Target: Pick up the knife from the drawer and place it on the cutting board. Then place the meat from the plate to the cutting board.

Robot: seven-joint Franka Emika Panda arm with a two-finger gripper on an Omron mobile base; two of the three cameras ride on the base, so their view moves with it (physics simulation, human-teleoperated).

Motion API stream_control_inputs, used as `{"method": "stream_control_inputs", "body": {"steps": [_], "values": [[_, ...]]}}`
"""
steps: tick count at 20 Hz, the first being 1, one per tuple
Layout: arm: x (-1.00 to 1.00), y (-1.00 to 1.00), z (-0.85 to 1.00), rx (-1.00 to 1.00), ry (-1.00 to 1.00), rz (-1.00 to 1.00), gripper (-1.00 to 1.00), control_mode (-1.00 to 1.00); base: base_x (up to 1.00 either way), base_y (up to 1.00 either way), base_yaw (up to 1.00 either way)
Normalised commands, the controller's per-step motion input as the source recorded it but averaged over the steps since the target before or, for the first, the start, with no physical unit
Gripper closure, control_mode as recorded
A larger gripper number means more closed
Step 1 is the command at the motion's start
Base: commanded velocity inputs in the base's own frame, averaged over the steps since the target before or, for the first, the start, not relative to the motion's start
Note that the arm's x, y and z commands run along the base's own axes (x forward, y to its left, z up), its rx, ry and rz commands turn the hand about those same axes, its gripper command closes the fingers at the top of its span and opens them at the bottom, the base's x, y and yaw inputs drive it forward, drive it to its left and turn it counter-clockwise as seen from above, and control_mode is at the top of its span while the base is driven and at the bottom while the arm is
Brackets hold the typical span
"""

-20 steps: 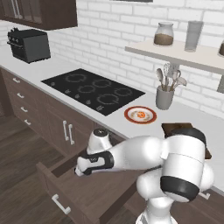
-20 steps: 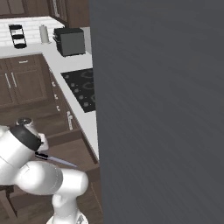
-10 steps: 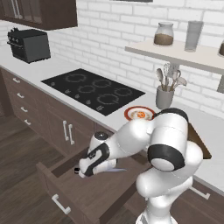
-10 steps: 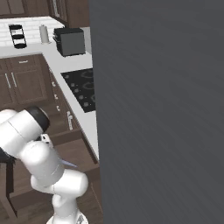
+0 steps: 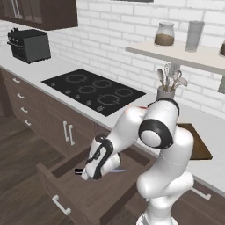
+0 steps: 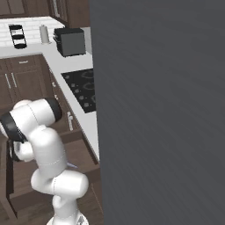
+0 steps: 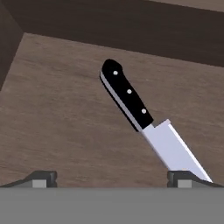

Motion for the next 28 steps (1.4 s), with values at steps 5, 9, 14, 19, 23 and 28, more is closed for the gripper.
{"method": "stream_control_inputs", "body": {"steps": [5,9,14,19,23,28], "values": [[0.24,0.25,-0.1,-0.03,0.01,0.01,-1.0,-1.0,0.0,0.0,0.0],[0.23,0.4,-0.11,-0.05,0.01,0.0,-1.0,-1.0,0.0,0.0,0.0],[0.21,0.32,-0.22,-0.06,0.01,0.0,-1.0,-1.0,0.0,0.0,0.0],[0.2,0.29,-0.3,-0.06,0.01,0.0,-1.0,-1.0,0.0,0.0,0.0],[0.24,0.17,-0.21,-0.02,0.0,0.02,-1.0,-1.0,0.0,0.0,0.0],[0.05,0.06,-0.28,-0.02,0.0,0.03,-1.0,-1.0,0.0,0.0,0.0]]}}
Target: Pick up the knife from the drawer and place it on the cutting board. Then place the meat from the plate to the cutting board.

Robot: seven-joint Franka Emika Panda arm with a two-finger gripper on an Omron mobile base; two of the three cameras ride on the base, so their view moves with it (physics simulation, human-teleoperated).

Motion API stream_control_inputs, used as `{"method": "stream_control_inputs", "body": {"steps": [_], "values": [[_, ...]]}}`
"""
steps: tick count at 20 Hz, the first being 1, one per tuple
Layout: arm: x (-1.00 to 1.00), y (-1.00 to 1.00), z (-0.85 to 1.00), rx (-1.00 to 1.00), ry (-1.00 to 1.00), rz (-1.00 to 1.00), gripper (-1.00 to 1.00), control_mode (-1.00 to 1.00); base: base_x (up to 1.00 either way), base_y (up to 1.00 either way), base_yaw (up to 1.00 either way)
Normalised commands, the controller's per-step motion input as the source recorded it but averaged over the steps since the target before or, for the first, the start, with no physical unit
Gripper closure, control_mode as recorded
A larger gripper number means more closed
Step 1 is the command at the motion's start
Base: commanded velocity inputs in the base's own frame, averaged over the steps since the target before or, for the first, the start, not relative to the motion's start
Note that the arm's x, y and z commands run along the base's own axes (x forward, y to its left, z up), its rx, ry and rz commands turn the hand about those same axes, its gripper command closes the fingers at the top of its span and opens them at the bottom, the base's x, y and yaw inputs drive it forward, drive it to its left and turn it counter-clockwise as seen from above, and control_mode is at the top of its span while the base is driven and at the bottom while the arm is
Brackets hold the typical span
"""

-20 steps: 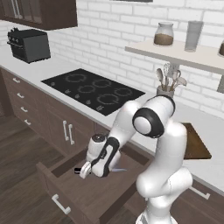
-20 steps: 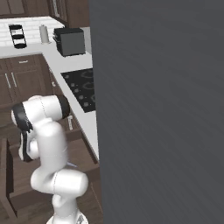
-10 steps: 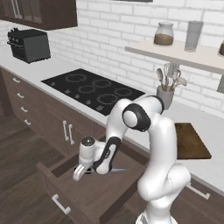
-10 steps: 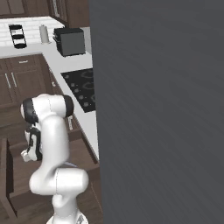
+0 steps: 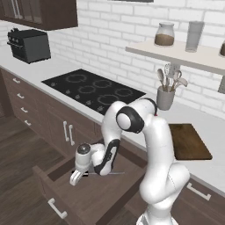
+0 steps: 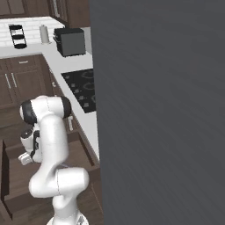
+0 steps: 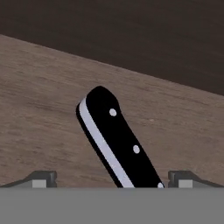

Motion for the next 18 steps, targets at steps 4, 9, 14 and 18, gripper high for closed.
{"method": "stream_control_inputs", "body": {"steps": [4,9,14,18], "values": [[0.14,0.13,-0.2,-0.01,0.0,0.02,-1.0,-1.0,0.0,0.0,0.0],[0.12,0.04,0.01,0.0,-0.04,0.03,-1.0,-1.0,0.0,0.0,0.0],[0.24,0.09,-0.2,0.0,0.0,0.04,-1.0,-1.0,0.0,0.0,0.0],[0.11,0.13,-0.38,-0.04,0.03,0.03,1.0,-1.0,0.0,0.0,0.0]]}}
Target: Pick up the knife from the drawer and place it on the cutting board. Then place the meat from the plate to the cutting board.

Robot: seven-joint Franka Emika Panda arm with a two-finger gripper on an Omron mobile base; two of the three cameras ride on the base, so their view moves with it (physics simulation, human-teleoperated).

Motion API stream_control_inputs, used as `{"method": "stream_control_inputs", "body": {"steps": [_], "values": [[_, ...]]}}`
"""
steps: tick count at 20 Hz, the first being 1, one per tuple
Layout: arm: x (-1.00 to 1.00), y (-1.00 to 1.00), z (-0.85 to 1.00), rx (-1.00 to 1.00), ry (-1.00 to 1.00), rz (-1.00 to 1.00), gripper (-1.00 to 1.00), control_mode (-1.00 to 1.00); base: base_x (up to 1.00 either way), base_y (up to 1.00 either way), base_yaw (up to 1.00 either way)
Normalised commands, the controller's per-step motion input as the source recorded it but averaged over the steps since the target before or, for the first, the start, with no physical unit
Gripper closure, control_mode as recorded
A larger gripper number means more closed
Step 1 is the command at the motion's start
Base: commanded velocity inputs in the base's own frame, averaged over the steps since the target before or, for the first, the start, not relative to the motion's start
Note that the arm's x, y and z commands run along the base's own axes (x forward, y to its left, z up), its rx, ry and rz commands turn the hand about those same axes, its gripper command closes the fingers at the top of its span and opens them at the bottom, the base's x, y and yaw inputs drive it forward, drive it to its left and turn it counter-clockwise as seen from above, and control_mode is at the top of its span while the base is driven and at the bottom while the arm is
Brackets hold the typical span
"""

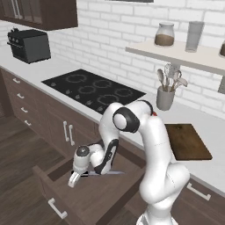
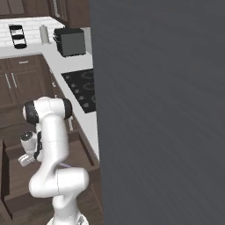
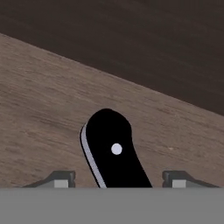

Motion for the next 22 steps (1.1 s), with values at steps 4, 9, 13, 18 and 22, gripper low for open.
{"method": "stream_control_inputs", "body": {"steps": [4,9,13,18,22], "values": [[0.01,0.04,-0.29,-0.03,0.01,0.02,1.0,-1.0,0.0,0.0,0.0],[-0.02,0.01,0.02,0.0,0.0,0.0,1.0,-1.0,0.0,0.0,0.0],[-0.26,0.13,0.6,-0.03,-0.02,0.0,1.0,-1.0,0.0,0.0,0.0],[-0.45,0.26,1.0,-0.08,-0.01,0.0,1.0,-1.0,0.0,0.0,0.0],[-0.27,0.09,1.0,-0.11,0.0,0.0,1.0,-1.0,0.0,0.0,0.0]]}}
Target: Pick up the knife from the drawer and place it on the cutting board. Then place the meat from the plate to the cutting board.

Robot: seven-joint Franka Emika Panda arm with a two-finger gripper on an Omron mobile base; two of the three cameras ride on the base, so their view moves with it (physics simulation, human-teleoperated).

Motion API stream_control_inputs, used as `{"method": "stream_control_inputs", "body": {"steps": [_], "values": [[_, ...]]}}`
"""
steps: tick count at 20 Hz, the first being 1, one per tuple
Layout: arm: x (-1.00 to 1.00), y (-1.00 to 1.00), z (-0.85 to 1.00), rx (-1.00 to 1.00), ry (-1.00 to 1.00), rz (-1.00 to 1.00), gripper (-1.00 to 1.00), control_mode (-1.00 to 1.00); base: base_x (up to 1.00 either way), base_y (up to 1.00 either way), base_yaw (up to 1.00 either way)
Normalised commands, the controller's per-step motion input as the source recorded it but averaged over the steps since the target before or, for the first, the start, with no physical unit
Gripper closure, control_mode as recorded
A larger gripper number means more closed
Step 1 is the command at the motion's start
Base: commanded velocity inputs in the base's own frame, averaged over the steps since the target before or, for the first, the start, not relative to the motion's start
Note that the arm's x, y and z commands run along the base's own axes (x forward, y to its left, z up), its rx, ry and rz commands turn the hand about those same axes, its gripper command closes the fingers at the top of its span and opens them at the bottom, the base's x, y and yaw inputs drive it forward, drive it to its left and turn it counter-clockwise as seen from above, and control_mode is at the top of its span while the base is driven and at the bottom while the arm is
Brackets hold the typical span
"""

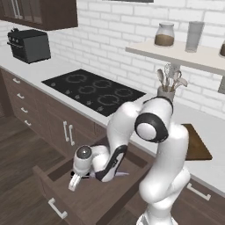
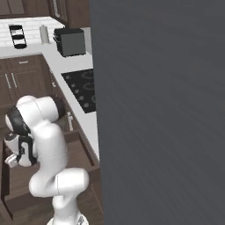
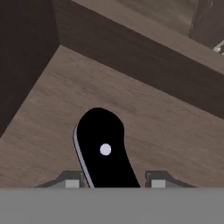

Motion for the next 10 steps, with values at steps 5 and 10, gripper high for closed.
{"method": "stream_control_inputs", "body": {"steps": [5,10], "values": [[0.0,0.0,1.0,-0.11,0.0,-0.02,1.0,-1.0,0.0,0.0,0.0],[0.0,0.0,1.0,-0.11,0.0,-0.07,1.0,-1.0,0.0,0.0,0.0]]}}
